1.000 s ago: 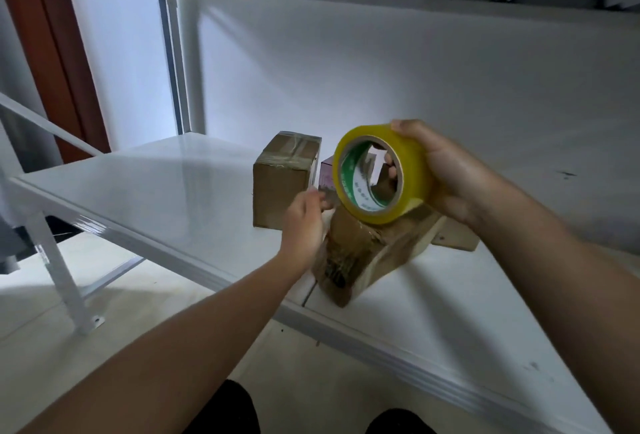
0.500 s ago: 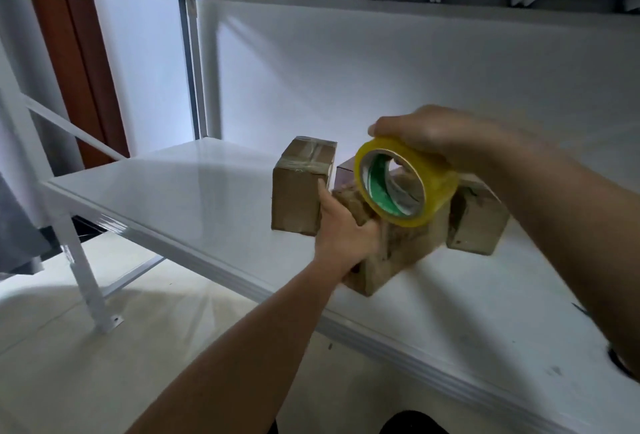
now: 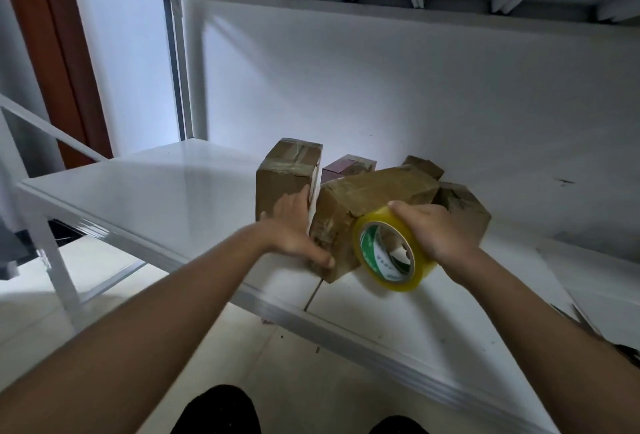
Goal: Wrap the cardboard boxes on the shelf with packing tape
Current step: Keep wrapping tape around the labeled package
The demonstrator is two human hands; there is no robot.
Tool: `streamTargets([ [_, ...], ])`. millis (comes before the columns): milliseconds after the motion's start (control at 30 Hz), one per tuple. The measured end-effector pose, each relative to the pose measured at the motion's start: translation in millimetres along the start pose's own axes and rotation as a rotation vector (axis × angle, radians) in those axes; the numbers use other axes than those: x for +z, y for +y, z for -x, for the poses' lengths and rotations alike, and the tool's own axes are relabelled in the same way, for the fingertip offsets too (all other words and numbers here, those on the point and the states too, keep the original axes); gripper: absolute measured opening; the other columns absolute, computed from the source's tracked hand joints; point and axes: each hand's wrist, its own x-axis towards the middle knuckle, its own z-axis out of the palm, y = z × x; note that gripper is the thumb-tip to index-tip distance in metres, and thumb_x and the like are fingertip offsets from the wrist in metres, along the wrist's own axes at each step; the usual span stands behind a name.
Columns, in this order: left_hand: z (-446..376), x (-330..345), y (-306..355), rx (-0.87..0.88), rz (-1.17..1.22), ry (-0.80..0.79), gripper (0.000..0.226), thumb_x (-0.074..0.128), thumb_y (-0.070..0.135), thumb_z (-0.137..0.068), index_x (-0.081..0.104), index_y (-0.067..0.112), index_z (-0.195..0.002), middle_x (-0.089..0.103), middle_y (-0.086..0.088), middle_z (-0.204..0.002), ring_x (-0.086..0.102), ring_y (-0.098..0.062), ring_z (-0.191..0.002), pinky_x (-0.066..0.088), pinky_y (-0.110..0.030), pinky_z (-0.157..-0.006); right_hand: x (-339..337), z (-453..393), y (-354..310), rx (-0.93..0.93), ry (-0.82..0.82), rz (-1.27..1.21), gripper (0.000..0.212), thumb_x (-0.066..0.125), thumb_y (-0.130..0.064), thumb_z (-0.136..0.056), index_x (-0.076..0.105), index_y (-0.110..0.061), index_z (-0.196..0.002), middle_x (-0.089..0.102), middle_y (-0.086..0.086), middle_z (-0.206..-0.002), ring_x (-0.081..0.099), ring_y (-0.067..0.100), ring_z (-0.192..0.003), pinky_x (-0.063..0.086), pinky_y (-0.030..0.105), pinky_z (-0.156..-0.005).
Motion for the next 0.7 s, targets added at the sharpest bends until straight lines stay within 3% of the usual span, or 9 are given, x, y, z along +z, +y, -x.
streamTargets([
  [67,1,-15,1,0.048,0.091,0.042,0.093,0.077,0.065,-0.057,0.047,0.018,-0.133,0.051,-0.003,-0.134,0.044,-0.024,-0.127,0.038,-0.047,-0.106,5,-3,6,-0.022,-0.001,-0.061,0.035,0.050,-0.056,-0.087,0.063,-0.025,-0.077,0.065,0.000,-0.077,0.062,0.018,-0.073,0.045,0.029,-0.065],
  [167,-3,-21,25,0.066,0.225,0.114,0.078,0.046,0.076,-0.073,0.056,0.019,-0.126,0.055,-0.006,-0.130,0.049,-0.026,-0.124,0.041,-0.048,-0.103,23,-6,7,-0.086,0.019,-0.144,0.029,0.051,-0.047,-0.091,0.059,-0.026,-0.072,0.062,-0.007,-0.072,0.059,0.009,-0.067,0.040,0.022,-0.055],
  [300,-18,-13,46,0.000,-0.241,0.016,0.092,0.036,0.078,-0.082,0.027,0.015,-0.148,0.031,-0.011,-0.152,0.028,-0.031,-0.140,0.030,-0.052,-0.110,47,-3,23,-0.151,0.106,-0.274,0.025,0.053,-0.036,-0.094,0.060,-0.022,-0.075,0.063,-0.004,-0.071,0.061,0.008,-0.065,0.046,0.022,-0.058],
  [433,-28,-22,56,-0.007,-0.310,-0.027,0.084,0.043,0.070,-0.086,0.023,0.018,-0.149,0.039,-0.014,-0.148,0.043,-0.032,-0.129,0.039,-0.047,-0.104,55,2,33,-0.151,0.110,-0.404,0.014,0.059,-0.038,-0.089,0.061,-0.025,-0.085,0.067,-0.003,-0.083,0.066,0.013,-0.078,0.054,0.025,-0.065],
  [500,-27,-26,64,0.001,-0.358,-0.056,0.091,0.044,0.066,-0.089,0.004,0.015,-0.153,0.022,-0.015,-0.156,0.034,-0.036,-0.136,0.034,-0.046,-0.108,43,1,26,-0.146,0.056,-0.441,0.022,0.062,-0.043,-0.083,0.064,-0.021,-0.084,0.069,-0.005,-0.076,0.067,0.008,-0.070,0.052,0.019,-0.058],
  [567,-26,-30,66,-0.021,-0.243,-0.035,0.094,0.048,0.063,-0.089,-0.001,0.014,-0.153,0.010,-0.013,-0.160,0.026,-0.035,-0.141,0.030,-0.042,-0.112,24,-2,13,-0.173,0.023,-0.453,0.034,0.064,-0.052,-0.073,0.065,-0.018,-0.078,0.068,-0.006,-0.063,0.064,0.005,-0.057,0.049,0.017,-0.051],
  [633,-23,-33,64,-0.084,-0.016,-0.010,0.087,0.053,0.062,-0.087,0.017,0.016,-0.152,0.029,-0.011,-0.154,0.041,-0.030,-0.133,0.039,-0.034,-0.102,2,-4,2,-0.227,-0.010,-0.513,0.046,0.066,-0.058,-0.059,0.066,-0.016,-0.076,0.068,-0.005,-0.059,0.063,0.006,-0.053,0.049,0.019,-0.050],
  [700,-16,-29,58,-0.167,0.303,-0.095,0.063,0.055,0.063,-0.085,0.053,0.019,-0.129,0.066,-0.006,-0.112,0.066,-0.022,-0.095,0.054,-0.030,-0.079,-15,-7,-4,-0.267,-0.042,-0.588,0.042,0.077,-0.052,-0.060,0.068,-0.014,-0.075,0.069,-0.002,-0.060,0.064,0.008,-0.051,0.050,0.018,-0.048],
])
